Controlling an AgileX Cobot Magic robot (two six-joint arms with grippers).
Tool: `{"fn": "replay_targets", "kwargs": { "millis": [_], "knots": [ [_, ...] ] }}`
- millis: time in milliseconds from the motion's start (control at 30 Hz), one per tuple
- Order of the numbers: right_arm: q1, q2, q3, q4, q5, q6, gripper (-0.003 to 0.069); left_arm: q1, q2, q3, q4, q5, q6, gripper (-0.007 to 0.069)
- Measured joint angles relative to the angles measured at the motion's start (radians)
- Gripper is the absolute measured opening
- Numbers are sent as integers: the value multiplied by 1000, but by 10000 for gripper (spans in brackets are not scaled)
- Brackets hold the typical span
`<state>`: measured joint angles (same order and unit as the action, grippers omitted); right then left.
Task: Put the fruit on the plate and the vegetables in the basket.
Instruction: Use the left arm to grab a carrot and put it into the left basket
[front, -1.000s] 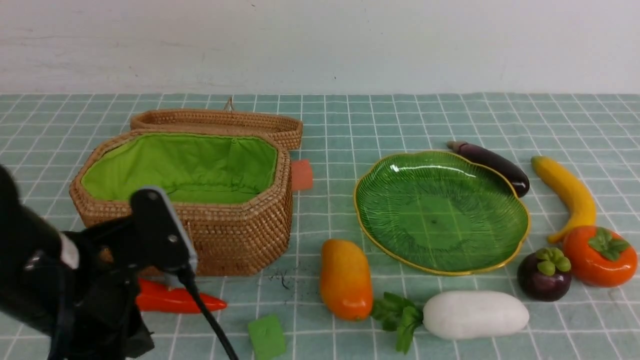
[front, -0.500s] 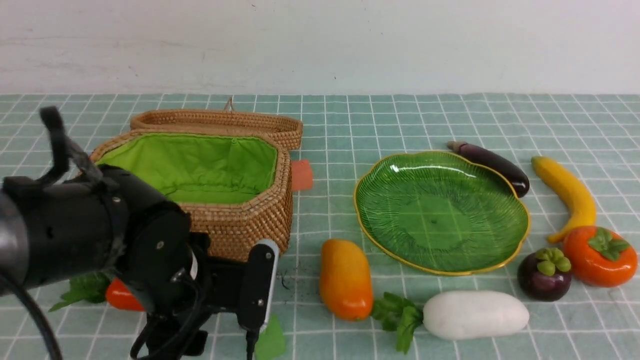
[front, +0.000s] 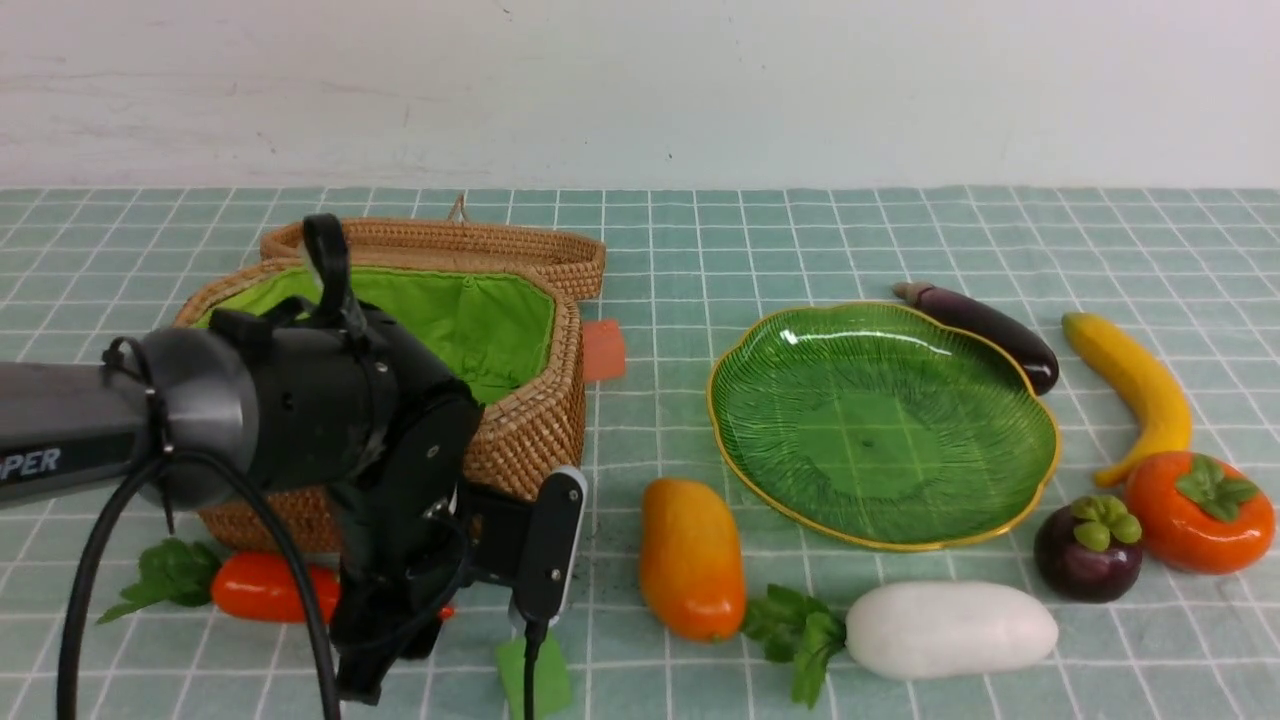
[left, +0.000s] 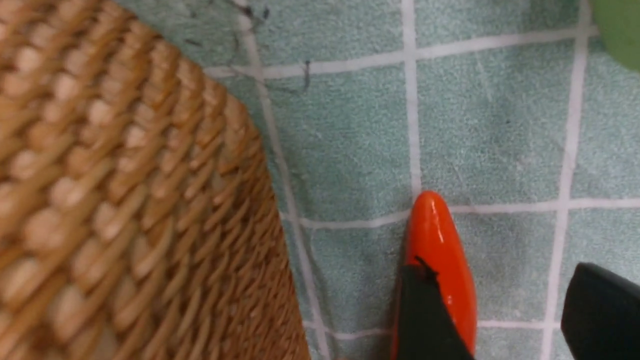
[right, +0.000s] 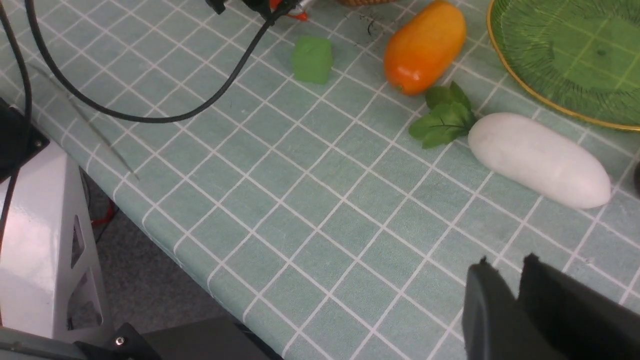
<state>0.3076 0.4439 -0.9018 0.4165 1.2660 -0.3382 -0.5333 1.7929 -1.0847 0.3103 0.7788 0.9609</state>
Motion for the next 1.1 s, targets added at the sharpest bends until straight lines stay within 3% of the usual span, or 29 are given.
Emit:
{"fn": "replay_targets", "kwargs": {
  "millis": [400, 567, 767, 967, 1100],
  "knots": [
    [0, -3, 0, 28, 0, -5, 107, -3, 63, -7, 73, 15, -31, 352],
    [0, -5, 0, 67, 0, -26, 108, -3, 67, -11, 67, 43, -65, 192],
    [0, -8, 0, 72, 0, -29, 108, -12, 62, -11, 38, 115, -76, 179],
    [0, -8, 0, 108, -12, -29, 108, -99, -78, -15, 24, 270, -240, 179],
    [0, -8, 0, 133, -143, -29, 108, -143, -202, -79, 62, 317, -370, 179]
  ]
}}
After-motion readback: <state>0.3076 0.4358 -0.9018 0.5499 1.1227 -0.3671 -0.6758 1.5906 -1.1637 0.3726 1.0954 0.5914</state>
